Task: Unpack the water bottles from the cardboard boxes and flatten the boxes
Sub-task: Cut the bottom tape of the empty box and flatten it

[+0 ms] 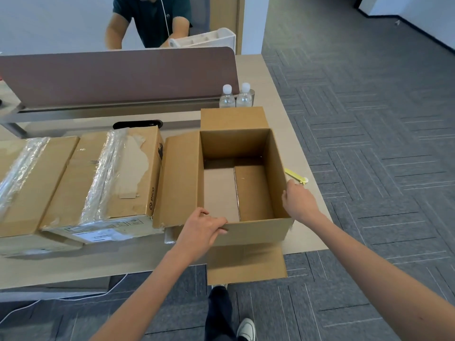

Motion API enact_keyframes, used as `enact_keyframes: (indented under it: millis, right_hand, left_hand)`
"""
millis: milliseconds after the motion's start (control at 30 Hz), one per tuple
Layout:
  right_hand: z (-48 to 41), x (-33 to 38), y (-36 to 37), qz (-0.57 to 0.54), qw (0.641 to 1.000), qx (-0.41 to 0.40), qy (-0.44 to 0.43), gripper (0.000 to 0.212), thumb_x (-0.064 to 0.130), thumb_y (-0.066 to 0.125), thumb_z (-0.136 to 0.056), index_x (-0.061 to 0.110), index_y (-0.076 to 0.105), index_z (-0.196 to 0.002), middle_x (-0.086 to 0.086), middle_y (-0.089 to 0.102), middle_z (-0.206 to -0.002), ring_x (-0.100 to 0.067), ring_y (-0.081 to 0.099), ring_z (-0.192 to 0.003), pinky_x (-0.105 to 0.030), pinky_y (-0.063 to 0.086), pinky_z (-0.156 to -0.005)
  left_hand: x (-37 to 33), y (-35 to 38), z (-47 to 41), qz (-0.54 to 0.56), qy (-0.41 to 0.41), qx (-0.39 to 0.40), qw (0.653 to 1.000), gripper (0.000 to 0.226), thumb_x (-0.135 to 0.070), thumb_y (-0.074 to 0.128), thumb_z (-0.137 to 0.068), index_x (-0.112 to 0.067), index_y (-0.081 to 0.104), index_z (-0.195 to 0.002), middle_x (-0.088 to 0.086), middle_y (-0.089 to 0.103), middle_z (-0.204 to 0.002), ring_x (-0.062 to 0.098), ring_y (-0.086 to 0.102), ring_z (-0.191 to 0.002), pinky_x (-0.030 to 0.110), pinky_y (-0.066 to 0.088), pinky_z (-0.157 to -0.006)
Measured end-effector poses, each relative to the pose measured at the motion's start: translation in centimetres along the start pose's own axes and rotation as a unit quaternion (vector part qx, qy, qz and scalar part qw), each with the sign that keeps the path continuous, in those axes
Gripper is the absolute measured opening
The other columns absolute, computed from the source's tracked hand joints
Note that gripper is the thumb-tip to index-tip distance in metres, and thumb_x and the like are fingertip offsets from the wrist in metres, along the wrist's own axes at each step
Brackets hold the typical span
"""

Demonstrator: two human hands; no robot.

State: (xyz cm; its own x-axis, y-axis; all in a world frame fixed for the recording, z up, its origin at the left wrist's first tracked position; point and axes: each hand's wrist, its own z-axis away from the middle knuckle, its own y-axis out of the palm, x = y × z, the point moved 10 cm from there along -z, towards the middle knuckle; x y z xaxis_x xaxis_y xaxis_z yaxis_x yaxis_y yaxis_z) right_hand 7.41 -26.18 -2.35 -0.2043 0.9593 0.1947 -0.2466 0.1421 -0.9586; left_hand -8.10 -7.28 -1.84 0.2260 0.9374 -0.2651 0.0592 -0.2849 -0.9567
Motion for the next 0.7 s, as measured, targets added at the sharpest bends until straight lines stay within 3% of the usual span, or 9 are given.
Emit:
enact_keyframes:
  millis: [133, 333, 433, 533, 700]
  right_hand:
    - [0.6, 0.2, -0.7, -0.047, 0.999, -0.014, -0.007, 0.013, 0.017, 0.042, -0.102, 0.007, 0.048, -0.105, -0.009, 0.06, -0.091, -0.022, 0.057, -0.073, -0.033, 0.048, -0.063]
    - [0.8, 1.0, -4.0, -0.071, 0.994, -0.077, -0.037, 0.013, 0.015, 0.043, -0.101, 0.006, 0.052, -0.104, -0.008, 0.062, -0.089, -0.021, 0.057, -0.073, -0.033, 0.05, -0.065]
    - [0.9, 0.9, -6.0, -0.098, 0.989, -0.112, -0.022, 0.015, 0.018, 0.045, -0.101, 0.007, 0.053, -0.108, -0.006, 0.062, -0.093, -0.019, 0.061, -0.079, -0.033, 0.056, -0.074]
    - [0.8, 0.5, -8.1, -0.136, 0.979, -0.151, 0.002, 0.011, 0.018, 0.044, -0.101, 0.009, 0.05, -0.103, -0.007, 0.06, -0.091, -0.018, 0.059, -0.076, -0.031, 0.053, -0.067]
    - [0.8, -0.9, -10.3, -0.197, 0.961, -0.19, 0.049, 0.013, 0.023, 0.041, -0.101, 0.01, 0.045, -0.102, -0.011, 0.06, -0.094, -0.027, 0.06, -0.081, -0.049, 0.055, -0.076]
  left_hand:
    - [-0.1, -0.7, 0.4, -0.001, -0.004, -0.008, 1.0, 0.014, -0.035, 0.051, -0.092, -0.027, 0.063, -0.091, -0.014, 0.07, -0.075, 0.004, 0.067, -0.069, 0.042, 0.043, -0.106]
    - [-0.7, -3.5, 0.1, -0.027, -0.008, -0.062, 0.998, 0.01, -0.031, 0.056, -0.089, -0.029, 0.065, -0.092, -0.013, 0.07, -0.075, 0.004, 0.067, -0.07, 0.038, 0.023, -0.113]
    - [-1.1, -5.1, -0.3, -0.039, -0.002, -0.096, 0.995, 0.005, -0.027, 0.068, -0.087, -0.027, 0.069, -0.092, -0.012, 0.072, -0.077, 0.006, 0.068, -0.071, 0.04, 0.025, -0.112]
    - [-1.6, -7.0, -0.3, -0.055, 0.01, -0.133, 0.99, 0.01, -0.022, 0.076, -0.082, -0.024, 0.071, -0.091, -0.01, 0.072, -0.079, 0.009, 0.067, -0.073, 0.042, 0.03, -0.11]
    - [-2.1, -9.4, -0.5, -0.074, 0.01, -0.169, 0.983, 0.013, -0.022, 0.075, -0.083, -0.024, 0.071, -0.095, -0.009, 0.072, -0.092, 0.014, 0.065, -0.097, 0.044, 0.027, -0.112]
